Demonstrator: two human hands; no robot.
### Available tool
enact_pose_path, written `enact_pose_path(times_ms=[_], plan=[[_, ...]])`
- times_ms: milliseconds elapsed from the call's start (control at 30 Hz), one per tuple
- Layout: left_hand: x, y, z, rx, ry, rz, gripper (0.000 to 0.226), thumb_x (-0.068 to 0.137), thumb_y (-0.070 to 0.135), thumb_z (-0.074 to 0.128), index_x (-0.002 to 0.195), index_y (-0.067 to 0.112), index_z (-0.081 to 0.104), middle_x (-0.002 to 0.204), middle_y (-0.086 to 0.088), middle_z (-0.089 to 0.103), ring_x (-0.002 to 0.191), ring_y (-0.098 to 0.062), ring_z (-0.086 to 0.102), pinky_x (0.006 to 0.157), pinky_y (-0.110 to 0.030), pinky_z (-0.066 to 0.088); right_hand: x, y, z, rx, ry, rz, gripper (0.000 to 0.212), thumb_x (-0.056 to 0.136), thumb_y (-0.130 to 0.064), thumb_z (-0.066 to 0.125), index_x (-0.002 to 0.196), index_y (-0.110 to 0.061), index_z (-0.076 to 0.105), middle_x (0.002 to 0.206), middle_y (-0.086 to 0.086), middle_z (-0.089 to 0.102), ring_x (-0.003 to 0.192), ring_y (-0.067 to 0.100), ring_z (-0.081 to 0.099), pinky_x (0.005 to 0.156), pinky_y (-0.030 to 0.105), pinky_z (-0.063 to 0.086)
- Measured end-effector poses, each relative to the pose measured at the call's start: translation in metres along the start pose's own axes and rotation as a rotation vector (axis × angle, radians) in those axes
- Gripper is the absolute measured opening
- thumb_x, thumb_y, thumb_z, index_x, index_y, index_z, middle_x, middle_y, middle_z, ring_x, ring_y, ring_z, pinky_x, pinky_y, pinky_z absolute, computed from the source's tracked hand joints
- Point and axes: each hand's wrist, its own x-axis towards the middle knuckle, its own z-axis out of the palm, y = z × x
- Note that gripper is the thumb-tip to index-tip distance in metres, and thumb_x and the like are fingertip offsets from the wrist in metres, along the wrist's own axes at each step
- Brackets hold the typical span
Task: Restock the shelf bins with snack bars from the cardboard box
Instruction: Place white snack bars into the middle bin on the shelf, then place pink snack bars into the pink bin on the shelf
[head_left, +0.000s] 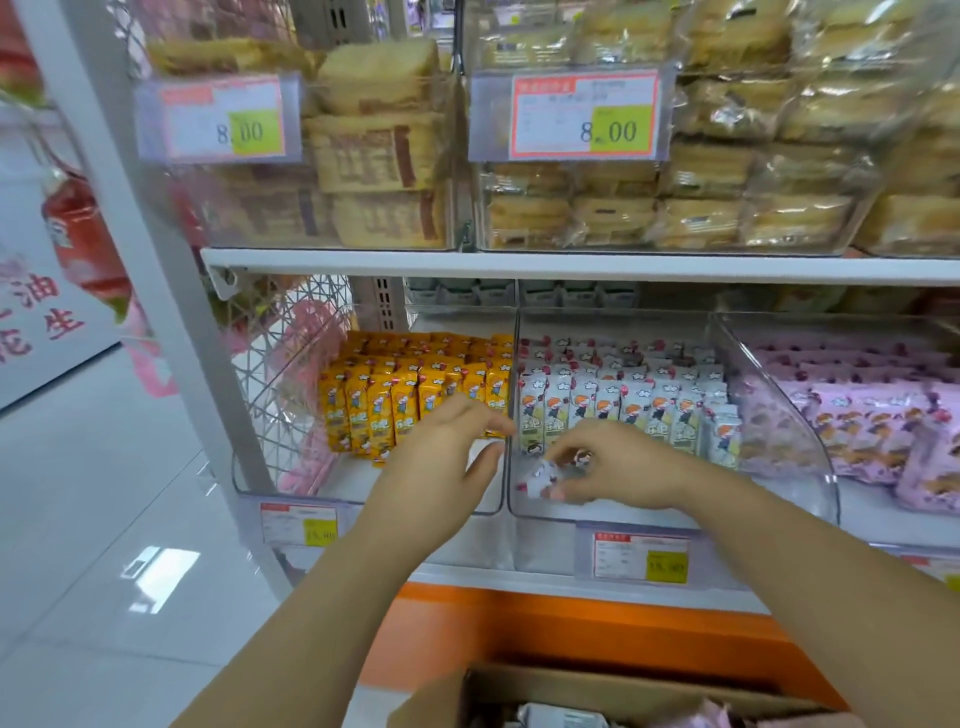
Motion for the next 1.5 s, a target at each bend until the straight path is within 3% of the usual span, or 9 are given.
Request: enact_pose_path(times_ms=[100,300,433,533,833,1000,1233,1400,1500], plan=[[0.007,0.021,0.002,-0.031,0.012,0.043,0.021,0.090,0.013,0.062,0.110,0.016,0.066,0.099,0.012,0.052,0.086,-0.004,0.055,0.079,-0.024,0.048,-0.022,0.000,-0.014,0.123,0.155,0.010,0.024,0.081,-0.028,0.074,0.098,-0.013,0.068,0.094,-0.004,0.065,0.072,-0.003,0.058,0.071,0.016,0.049],[0.032,0.074,0.031,-0.263,-0.148,-0.134,0.039,0.090,0.034,0.063,0.127,0.026,0.054,0.100,0.023,0.050,0.076,0.000,0.062,0.068,-0.014,0.047,-0.070,0.003,-0.036,0.085,0.382,-0.005,0.019,0.081,-0.032,0.072,0.073,-0.025,0.057,0.063,-0.012,0.052,0.054,-0.009,0.048,0.053,0.011,0.035],[0.047,0.092,0.061,-0.346,-0.187,-0.202,0.027,0.090,0.031,0.064,0.112,0.017,0.057,0.090,0.017,0.053,0.067,0.003,0.061,0.056,-0.008,0.044,-0.103,0.030,-0.056,-0.014,0.521,0.086,0.026,0.081,-0.039,0.071,0.105,-0.035,0.063,0.098,-0.018,0.059,0.087,-0.004,0.053,0.076,0.014,0.039],[0.062,0.096,0.086,-0.268,-0.219,-0.221,0.029,0.091,0.029,0.064,0.114,0.013,0.057,0.098,0.007,0.058,0.073,-0.008,0.062,0.066,-0.021,0.048,-0.125,0.059,-0.066,-0.047,0.701,0.187,0.035,0.083,-0.031,0.070,0.117,-0.024,0.064,0.109,-0.010,0.051,0.101,0.008,0.048,0.089,0.023,0.036],[0.101,0.093,0.151,-0.075,-0.343,-0.232,0.035,0.091,0.025,0.064,0.121,0.009,0.055,0.094,-0.002,0.059,0.063,-0.012,0.050,0.053,-0.023,0.037,-0.130,0.103,-0.044,0.090,0.646,0.193,0.046,0.089,-0.025,0.065,0.132,-0.033,0.050,0.131,-0.008,0.052,0.095,0.005,0.052,0.084,0.019,0.040],[0.110,0.088,0.172,-0.006,-0.238,-0.178,0.026,0.089,0.019,0.065,0.100,0.018,0.042,0.093,-0.006,0.053,0.068,-0.017,0.048,0.053,-0.023,0.028,-0.127,0.107,-0.046,0.102,0.632,0.167,0.048,0.089,-0.026,0.064,0.133,-0.033,0.049,0.127,-0.005,0.052,0.090,0.006,0.054,0.081,0.022,0.045],[0.105,0.094,0.157,-0.008,-0.345,-0.172,0.027,0.092,0.017,0.062,0.116,0.013,0.051,0.089,0.003,0.057,0.069,-0.014,0.051,0.057,-0.027,0.035,-0.129,0.104,-0.038,0.091,0.727,0.130,0.046,0.089,-0.021,0.064,0.132,-0.026,0.052,0.124,-0.004,0.050,0.100,0.007,0.050,0.090,0.019,0.039],[0.066,0.105,0.124,-0.107,-0.195,-0.156,0.021,0.095,0.016,0.055,0.116,0.021,0.056,0.098,0.008,0.057,0.075,-0.010,0.058,0.059,-0.022,0.043,-0.145,0.085,-0.008,-0.088,1.061,-0.063,0.021,0.084,-0.016,0.062,0.104,-0.012,0.067,0.106,0.002,0.059,0.104,0.015,0.054,0.091,0.017,0.037],[0.018,0.119,0.110,-0.233,0.011,-0.039,0.019,0.096,0.011,0.053,0.113,0.017,0.061,0.098,0.010,0.056,0.080,0.002,0.055,0.067,-0.009,0.043,-0.160,0.071,0.032,-0.044,1.052,-0.130,0.019,0.086,-0.022,0.053,0.093,-0.011,0.068,0.096,0.001,0.061,0.093,0.012,0.055,0.083,0.019,0.042]])
